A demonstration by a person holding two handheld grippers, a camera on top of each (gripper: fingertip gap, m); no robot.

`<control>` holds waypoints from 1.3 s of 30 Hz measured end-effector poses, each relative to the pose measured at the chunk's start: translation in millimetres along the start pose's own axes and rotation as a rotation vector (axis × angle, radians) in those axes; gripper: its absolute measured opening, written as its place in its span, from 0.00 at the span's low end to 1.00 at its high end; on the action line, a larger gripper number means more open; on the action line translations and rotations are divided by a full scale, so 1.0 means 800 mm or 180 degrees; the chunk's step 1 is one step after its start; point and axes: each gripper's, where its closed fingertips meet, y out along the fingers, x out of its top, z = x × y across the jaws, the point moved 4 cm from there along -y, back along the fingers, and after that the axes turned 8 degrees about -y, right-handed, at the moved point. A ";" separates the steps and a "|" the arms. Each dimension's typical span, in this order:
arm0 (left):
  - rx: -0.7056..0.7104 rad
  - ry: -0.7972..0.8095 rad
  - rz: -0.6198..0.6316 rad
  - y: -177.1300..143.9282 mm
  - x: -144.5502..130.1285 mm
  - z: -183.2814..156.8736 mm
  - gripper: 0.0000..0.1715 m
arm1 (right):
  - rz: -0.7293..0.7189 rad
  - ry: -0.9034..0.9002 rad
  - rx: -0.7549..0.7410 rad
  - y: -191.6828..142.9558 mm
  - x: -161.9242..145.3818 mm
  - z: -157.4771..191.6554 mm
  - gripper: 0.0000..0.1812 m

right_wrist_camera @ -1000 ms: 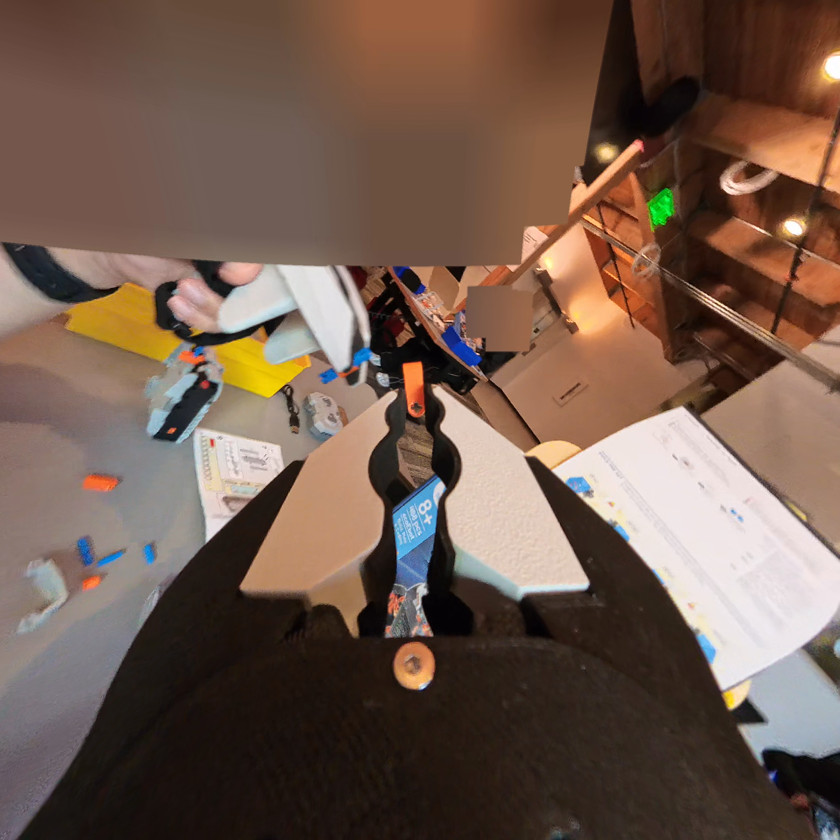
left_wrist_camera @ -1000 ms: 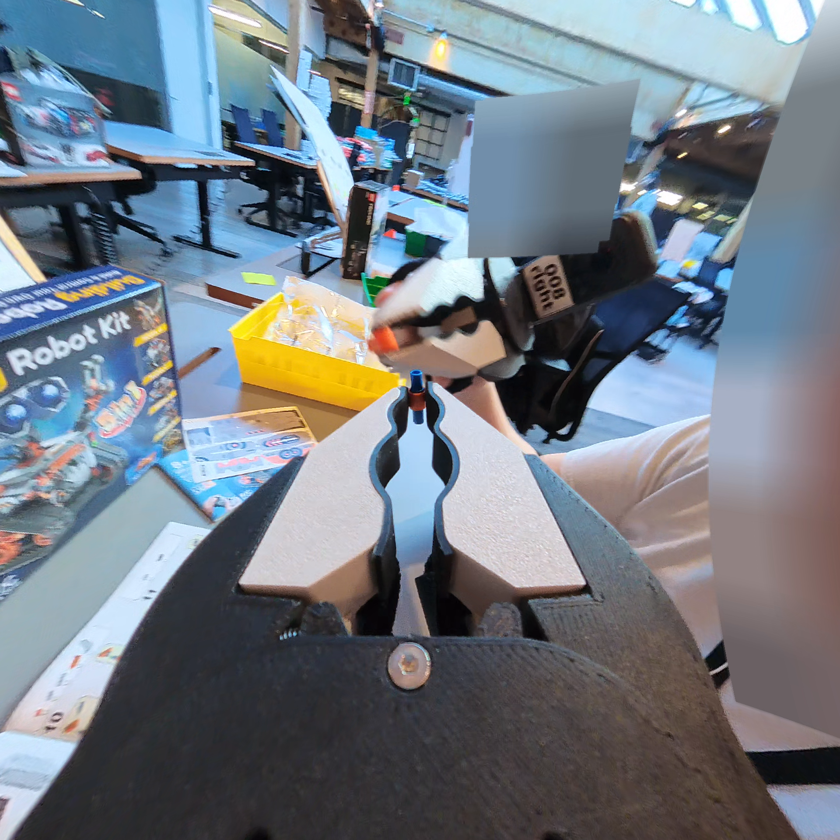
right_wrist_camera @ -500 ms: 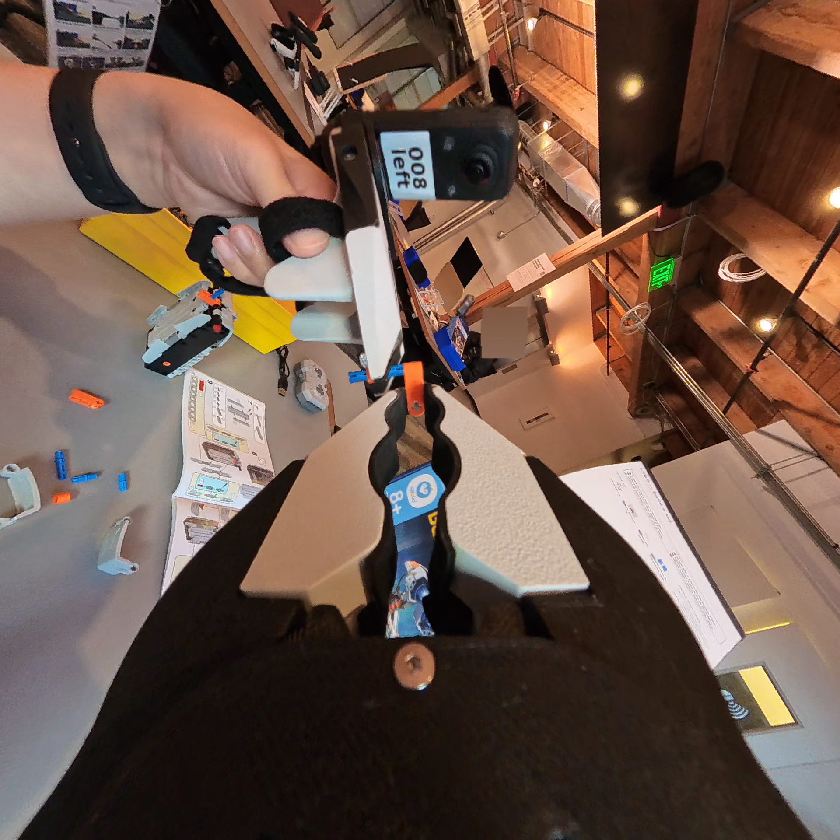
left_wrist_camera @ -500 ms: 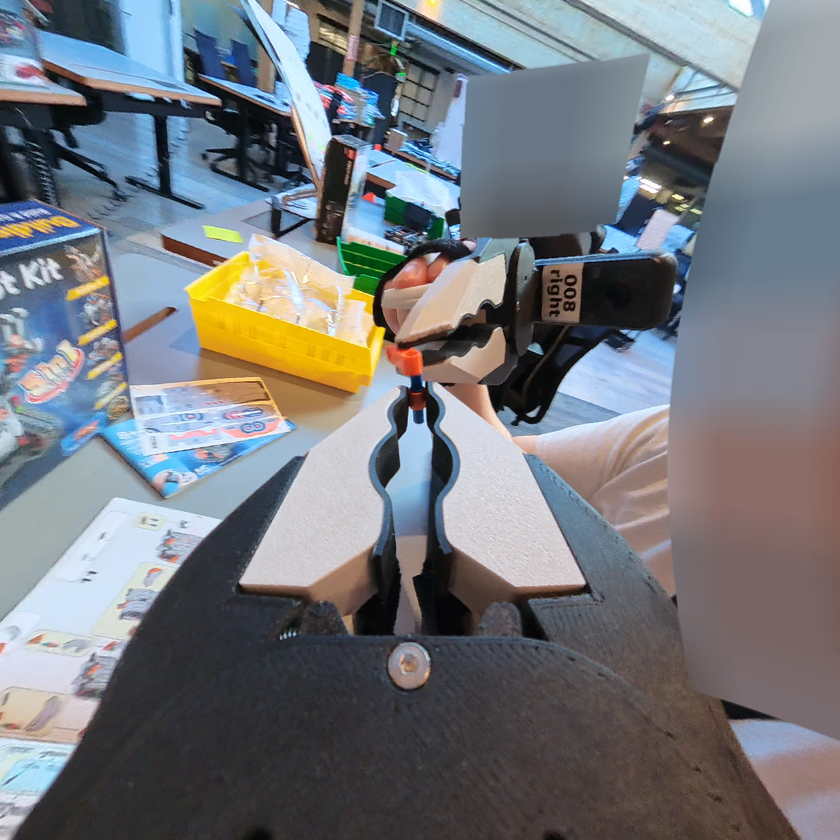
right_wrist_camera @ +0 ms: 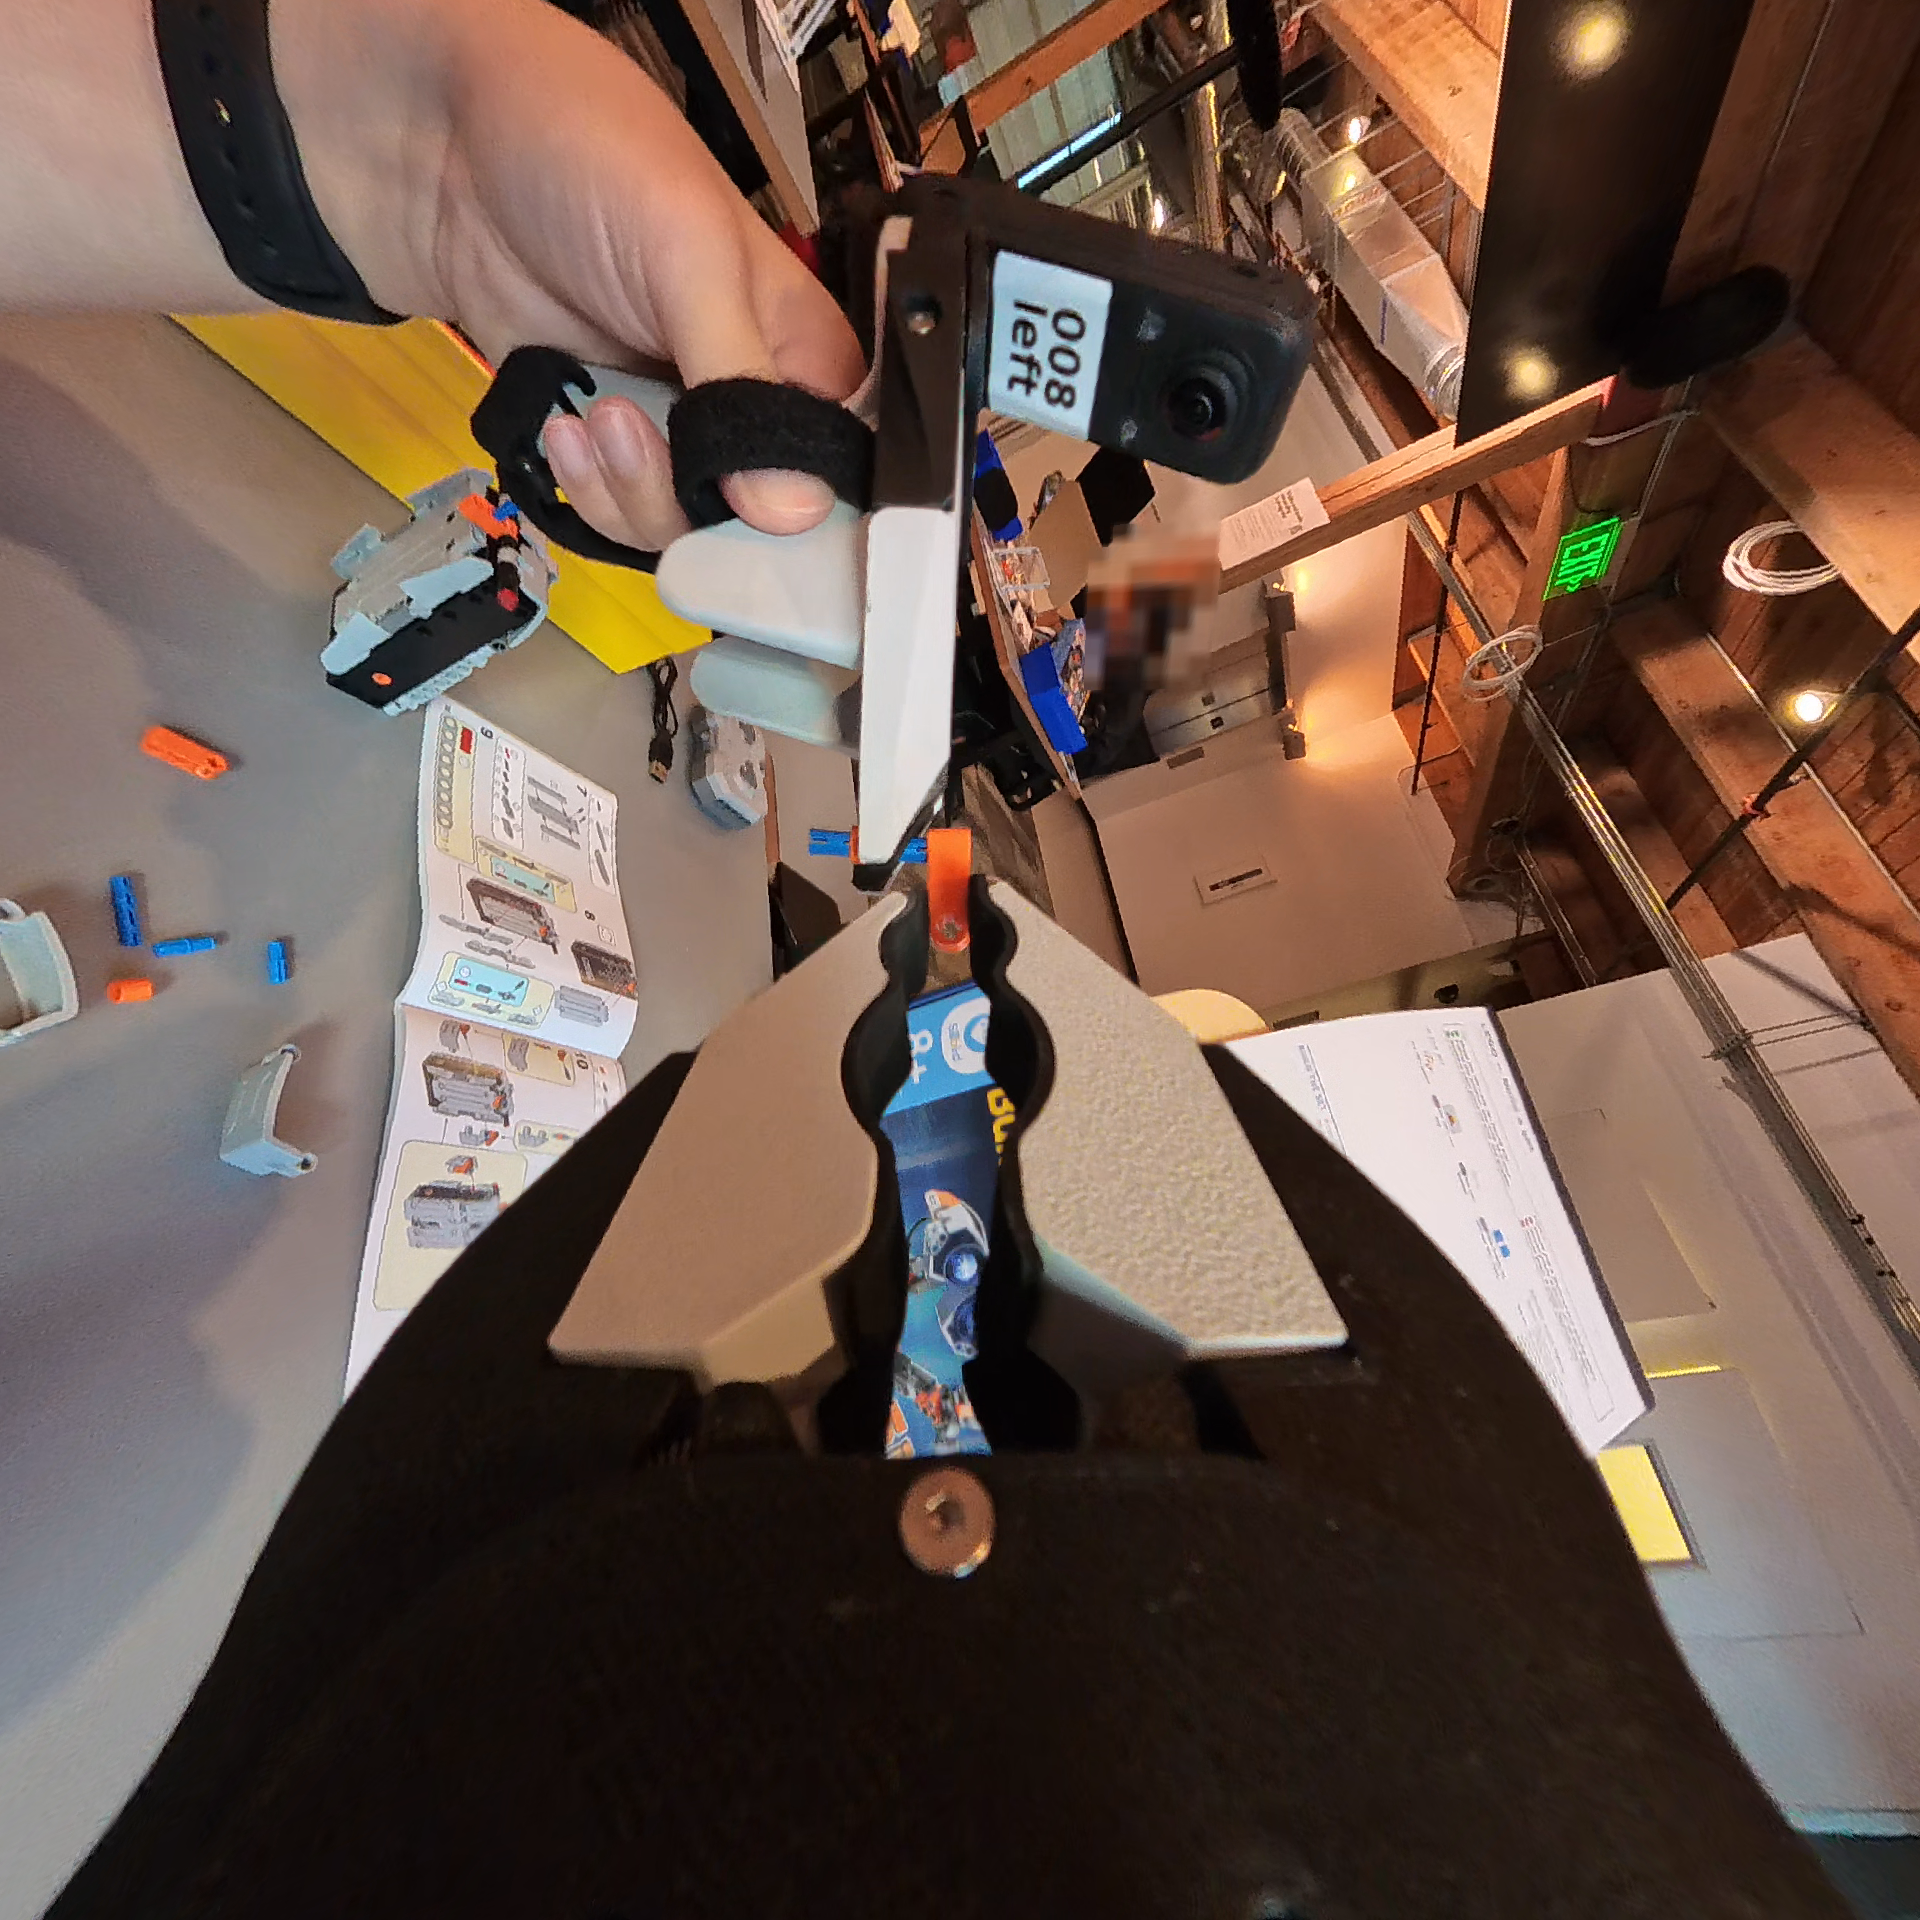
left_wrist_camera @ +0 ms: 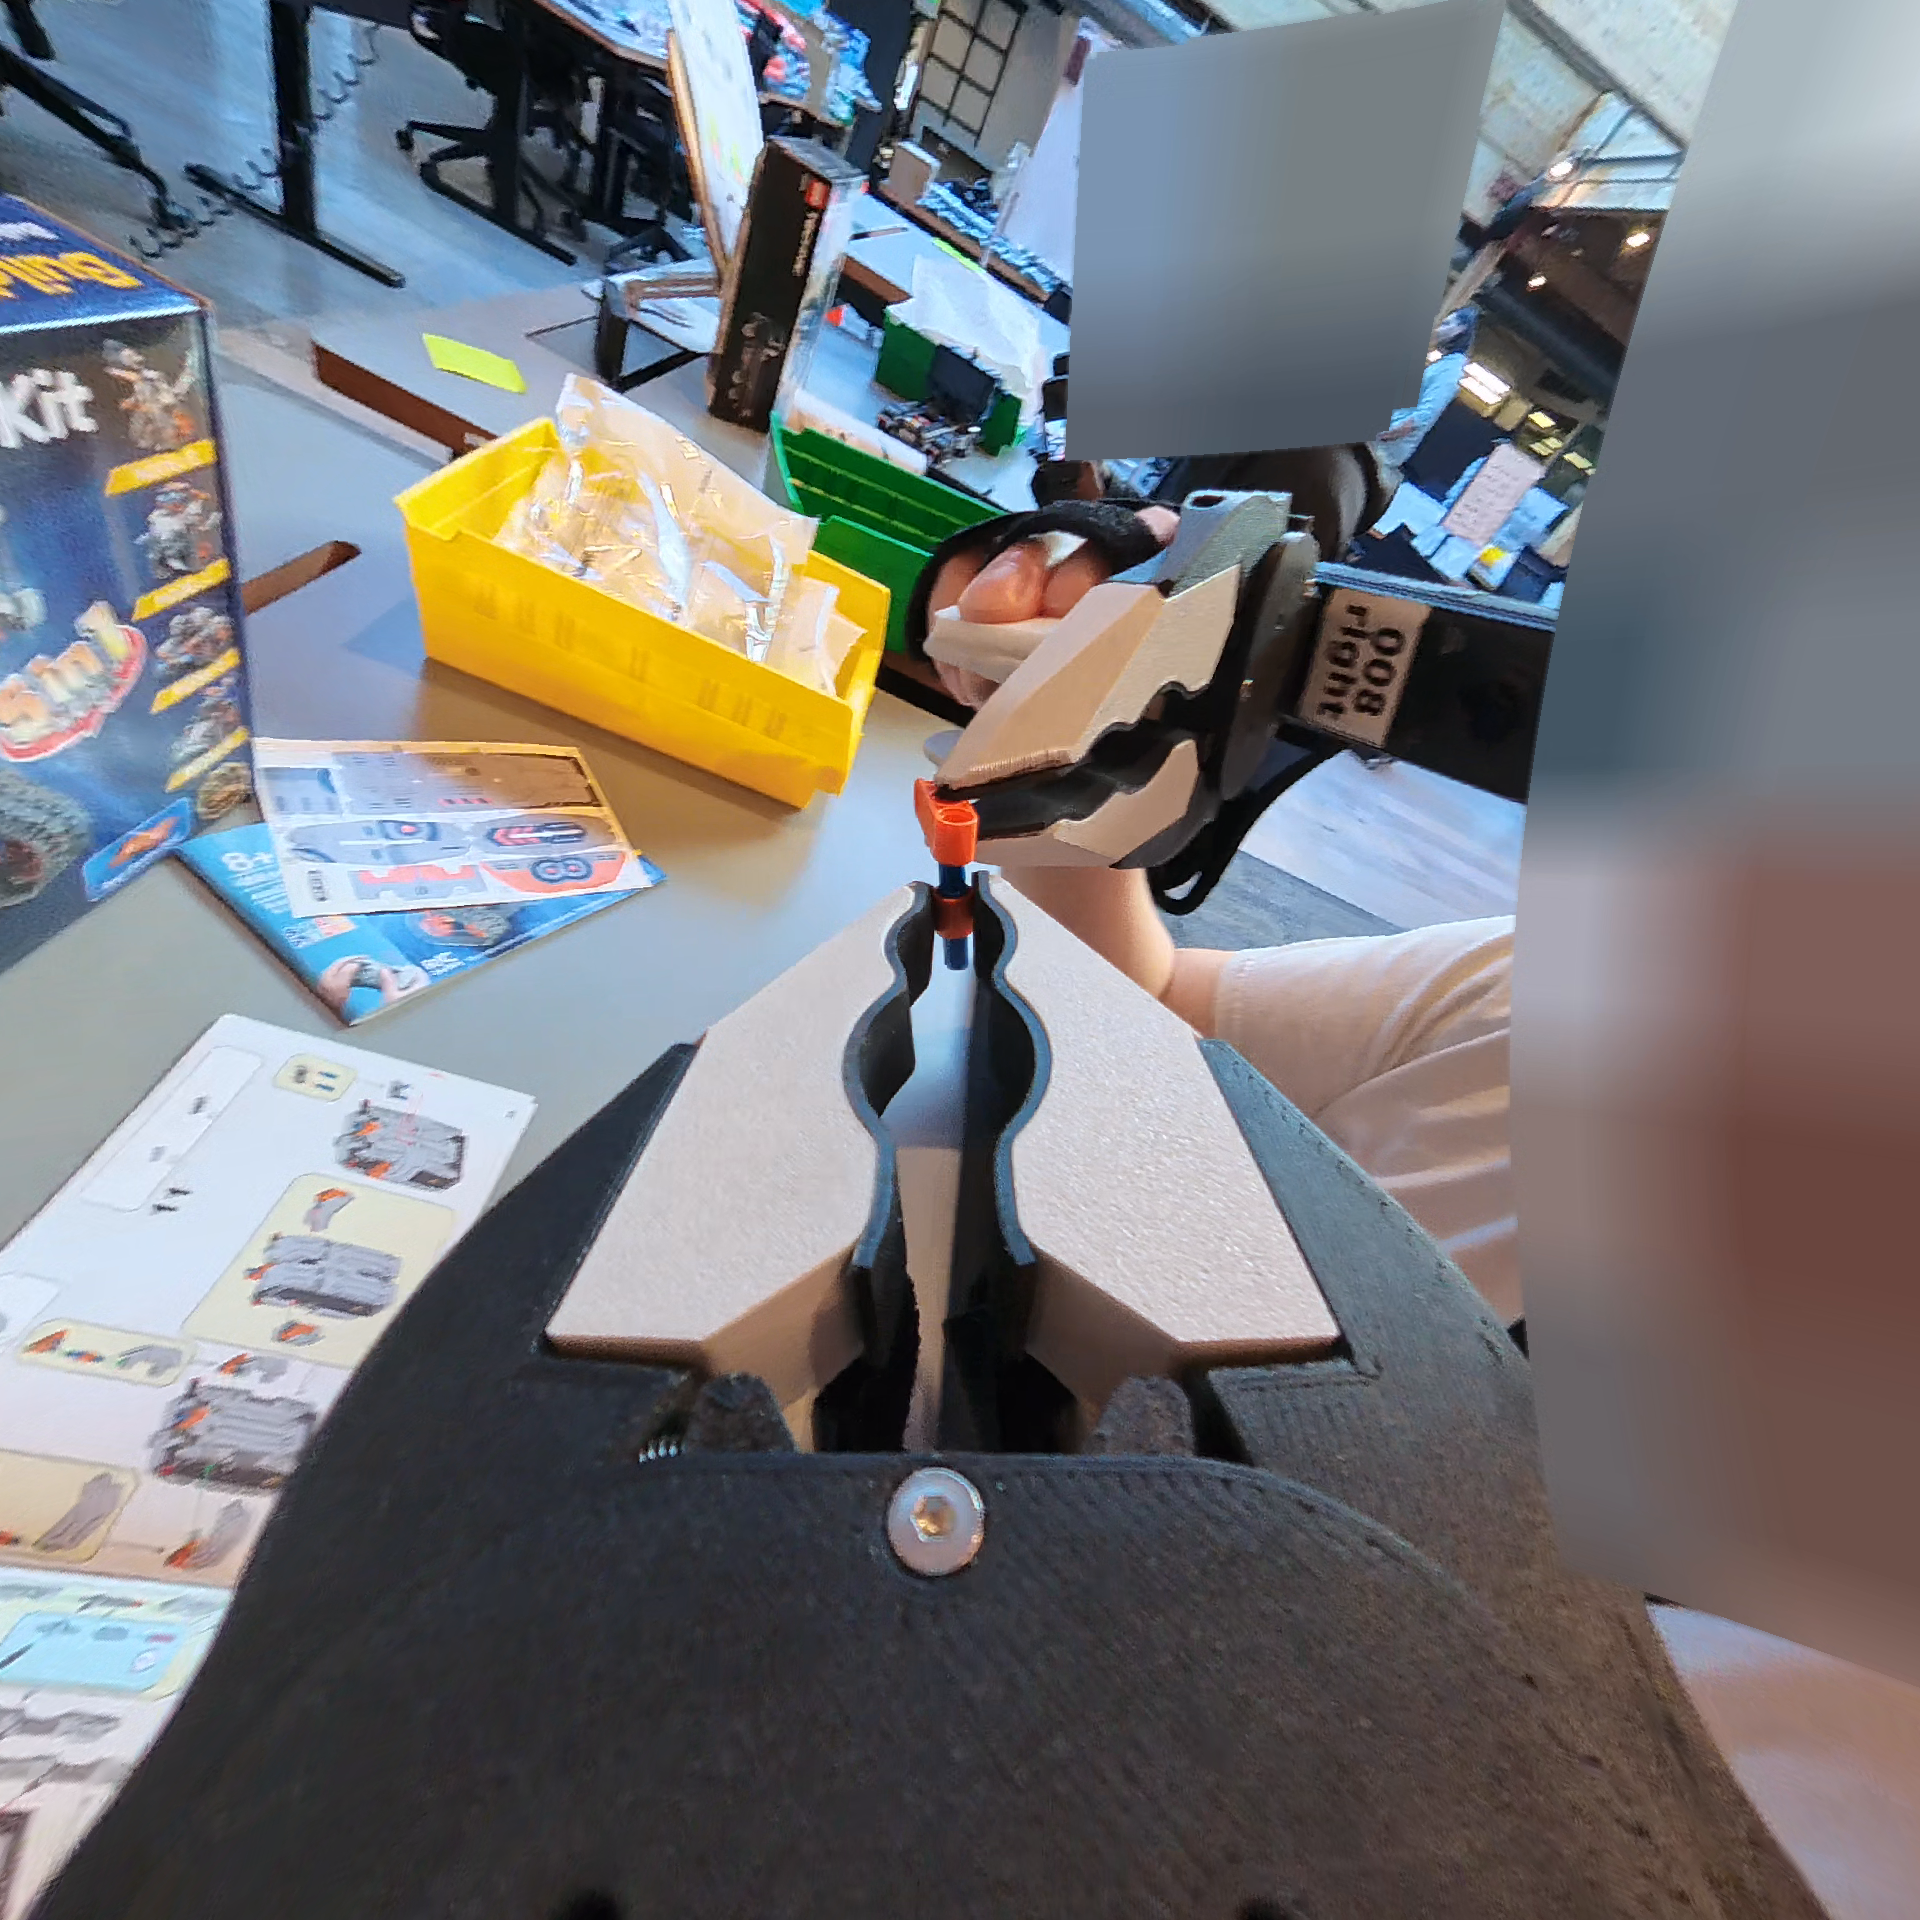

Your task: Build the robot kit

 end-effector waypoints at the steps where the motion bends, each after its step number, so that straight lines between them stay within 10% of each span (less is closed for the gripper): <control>1: 0.0033 0.0019 0.0008 0.000 -0.001 0.001 0.03 | 0.0033 -0.0004 0.0003 0.001 -0.001 0.000 0.03; 39: 0.0210 0.0063 0.0343 -0.009 -0.012 0.025 0.03 | -0.0163 0.0914 0.0451 0.025 -0.019 0.020 0.03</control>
